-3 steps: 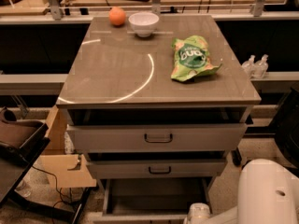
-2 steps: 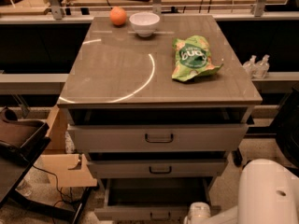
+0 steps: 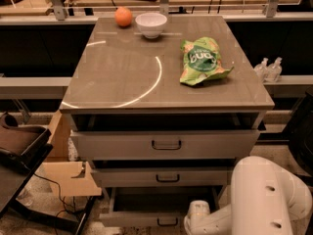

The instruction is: Close bottom drawer

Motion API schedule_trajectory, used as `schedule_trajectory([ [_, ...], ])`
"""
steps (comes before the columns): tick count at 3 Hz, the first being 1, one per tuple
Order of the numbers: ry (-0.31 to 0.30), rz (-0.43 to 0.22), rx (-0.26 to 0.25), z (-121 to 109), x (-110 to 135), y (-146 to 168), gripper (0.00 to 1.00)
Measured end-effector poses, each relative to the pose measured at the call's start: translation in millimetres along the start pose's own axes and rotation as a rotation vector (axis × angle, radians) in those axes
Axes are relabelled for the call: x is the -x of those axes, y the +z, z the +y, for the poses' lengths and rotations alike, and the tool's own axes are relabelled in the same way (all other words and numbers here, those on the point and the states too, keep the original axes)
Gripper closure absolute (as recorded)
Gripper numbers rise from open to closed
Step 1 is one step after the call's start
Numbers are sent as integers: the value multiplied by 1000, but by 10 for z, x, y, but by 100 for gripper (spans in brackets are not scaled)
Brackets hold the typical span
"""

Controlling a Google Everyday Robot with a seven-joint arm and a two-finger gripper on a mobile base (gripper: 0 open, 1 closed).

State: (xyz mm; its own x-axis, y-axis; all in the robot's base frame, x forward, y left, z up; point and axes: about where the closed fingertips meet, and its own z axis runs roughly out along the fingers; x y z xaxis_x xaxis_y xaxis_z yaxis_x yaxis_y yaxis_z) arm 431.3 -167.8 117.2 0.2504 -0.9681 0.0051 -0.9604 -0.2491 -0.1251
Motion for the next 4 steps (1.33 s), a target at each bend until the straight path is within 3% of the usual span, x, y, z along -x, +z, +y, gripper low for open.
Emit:
schedule_trajectory([
  [2, -78, 36, -32, -252, 117, -130, 100],
  [4, -89, 67, -162, -539, 7, -720, 100],
])
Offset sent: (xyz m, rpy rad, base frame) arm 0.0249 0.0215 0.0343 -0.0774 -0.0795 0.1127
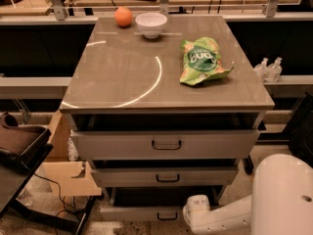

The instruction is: Close bottom drawer

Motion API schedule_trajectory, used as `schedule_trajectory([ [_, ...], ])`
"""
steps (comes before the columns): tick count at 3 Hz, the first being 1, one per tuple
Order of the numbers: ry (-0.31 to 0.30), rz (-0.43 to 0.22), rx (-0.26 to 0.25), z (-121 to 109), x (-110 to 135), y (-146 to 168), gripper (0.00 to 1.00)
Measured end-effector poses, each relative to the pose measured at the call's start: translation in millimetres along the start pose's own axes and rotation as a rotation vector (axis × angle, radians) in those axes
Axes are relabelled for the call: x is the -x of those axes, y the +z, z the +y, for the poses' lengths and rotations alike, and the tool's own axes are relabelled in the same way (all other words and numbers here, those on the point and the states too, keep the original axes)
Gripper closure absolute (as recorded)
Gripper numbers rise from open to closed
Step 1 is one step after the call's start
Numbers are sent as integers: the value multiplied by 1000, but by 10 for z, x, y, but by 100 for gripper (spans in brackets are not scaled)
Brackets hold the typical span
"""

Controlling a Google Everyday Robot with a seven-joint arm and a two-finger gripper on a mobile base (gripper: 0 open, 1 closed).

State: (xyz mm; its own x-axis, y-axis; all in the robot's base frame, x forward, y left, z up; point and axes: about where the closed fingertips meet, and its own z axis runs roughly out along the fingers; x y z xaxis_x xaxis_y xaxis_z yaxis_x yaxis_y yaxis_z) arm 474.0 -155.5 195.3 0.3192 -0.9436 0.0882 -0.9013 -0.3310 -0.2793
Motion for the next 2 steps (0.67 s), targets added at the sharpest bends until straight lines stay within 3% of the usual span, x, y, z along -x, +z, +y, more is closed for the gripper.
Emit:
schedule_trajectory([
  [1, 15, -8, -52, -158, -81, -144, 100],
  [2, 86, 24, 19, 93, -288, -229, 100],
])
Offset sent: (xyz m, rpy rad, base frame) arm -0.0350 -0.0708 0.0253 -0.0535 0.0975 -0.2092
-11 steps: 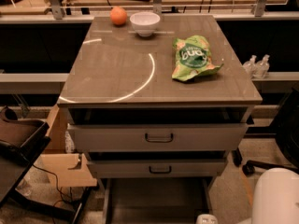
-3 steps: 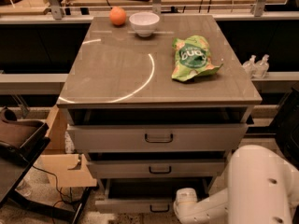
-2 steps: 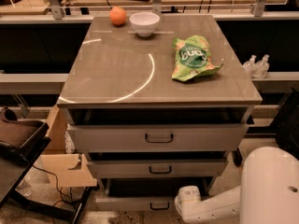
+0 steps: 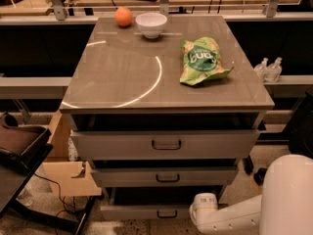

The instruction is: Close bottom drawer

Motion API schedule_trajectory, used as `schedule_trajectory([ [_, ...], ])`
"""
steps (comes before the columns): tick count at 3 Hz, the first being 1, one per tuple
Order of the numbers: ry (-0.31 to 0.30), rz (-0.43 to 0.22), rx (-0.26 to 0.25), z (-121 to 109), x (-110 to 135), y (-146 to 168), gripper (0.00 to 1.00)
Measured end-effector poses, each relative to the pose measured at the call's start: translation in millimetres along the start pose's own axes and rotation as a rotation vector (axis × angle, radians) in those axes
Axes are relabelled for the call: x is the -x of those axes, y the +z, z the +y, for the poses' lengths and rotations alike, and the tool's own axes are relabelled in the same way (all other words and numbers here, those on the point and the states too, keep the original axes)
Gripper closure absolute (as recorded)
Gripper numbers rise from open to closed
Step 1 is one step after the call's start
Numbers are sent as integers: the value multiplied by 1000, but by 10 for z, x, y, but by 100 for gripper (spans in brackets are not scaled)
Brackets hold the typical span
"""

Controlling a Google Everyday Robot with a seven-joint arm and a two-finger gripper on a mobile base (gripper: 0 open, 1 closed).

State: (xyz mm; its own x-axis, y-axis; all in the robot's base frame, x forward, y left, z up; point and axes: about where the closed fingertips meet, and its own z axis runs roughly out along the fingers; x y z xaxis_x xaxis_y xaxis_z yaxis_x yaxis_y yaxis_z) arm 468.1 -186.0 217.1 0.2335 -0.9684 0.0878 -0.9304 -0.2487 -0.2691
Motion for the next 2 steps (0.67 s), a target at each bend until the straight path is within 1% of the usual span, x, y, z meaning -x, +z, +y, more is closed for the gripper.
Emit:
schedule_trajectory([
  [1, 0, 0, 0, 0, 0, 0, 100],
  [2, -9, 7, 45, 5, 55, 167, 100],
])
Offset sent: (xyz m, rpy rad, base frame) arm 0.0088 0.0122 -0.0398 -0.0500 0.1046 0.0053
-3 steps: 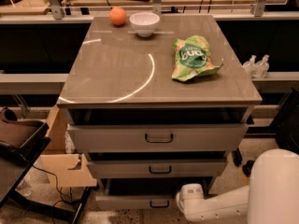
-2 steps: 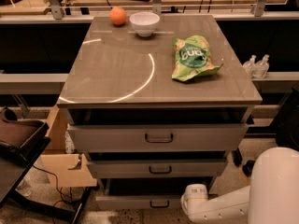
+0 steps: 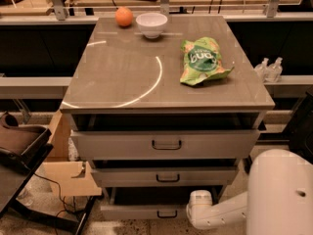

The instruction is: Close bottom drawer

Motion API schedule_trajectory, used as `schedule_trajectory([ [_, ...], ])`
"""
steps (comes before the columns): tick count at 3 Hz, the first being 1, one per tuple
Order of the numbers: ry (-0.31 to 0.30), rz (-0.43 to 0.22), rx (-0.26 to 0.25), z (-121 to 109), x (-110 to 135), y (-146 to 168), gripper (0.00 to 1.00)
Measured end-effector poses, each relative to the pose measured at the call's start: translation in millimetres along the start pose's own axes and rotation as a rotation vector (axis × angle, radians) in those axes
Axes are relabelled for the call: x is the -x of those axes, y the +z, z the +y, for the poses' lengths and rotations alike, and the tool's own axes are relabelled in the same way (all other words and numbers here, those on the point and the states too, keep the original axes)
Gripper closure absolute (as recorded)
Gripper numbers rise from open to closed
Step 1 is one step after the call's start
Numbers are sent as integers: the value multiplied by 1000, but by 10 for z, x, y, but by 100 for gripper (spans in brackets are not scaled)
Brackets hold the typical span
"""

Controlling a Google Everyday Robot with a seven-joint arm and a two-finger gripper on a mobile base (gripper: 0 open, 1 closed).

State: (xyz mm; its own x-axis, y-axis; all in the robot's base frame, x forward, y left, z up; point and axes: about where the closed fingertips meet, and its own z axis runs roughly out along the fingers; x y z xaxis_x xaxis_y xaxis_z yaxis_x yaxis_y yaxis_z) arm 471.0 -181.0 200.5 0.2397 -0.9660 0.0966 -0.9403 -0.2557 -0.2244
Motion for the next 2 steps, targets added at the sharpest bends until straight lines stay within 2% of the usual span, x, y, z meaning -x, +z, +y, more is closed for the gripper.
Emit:
schedule_trajectory([
  [1, -27, -17, 61, -66, 13, 202, 100],
  [2, -52, -41, 95, -216, 65, 333, 100],
])
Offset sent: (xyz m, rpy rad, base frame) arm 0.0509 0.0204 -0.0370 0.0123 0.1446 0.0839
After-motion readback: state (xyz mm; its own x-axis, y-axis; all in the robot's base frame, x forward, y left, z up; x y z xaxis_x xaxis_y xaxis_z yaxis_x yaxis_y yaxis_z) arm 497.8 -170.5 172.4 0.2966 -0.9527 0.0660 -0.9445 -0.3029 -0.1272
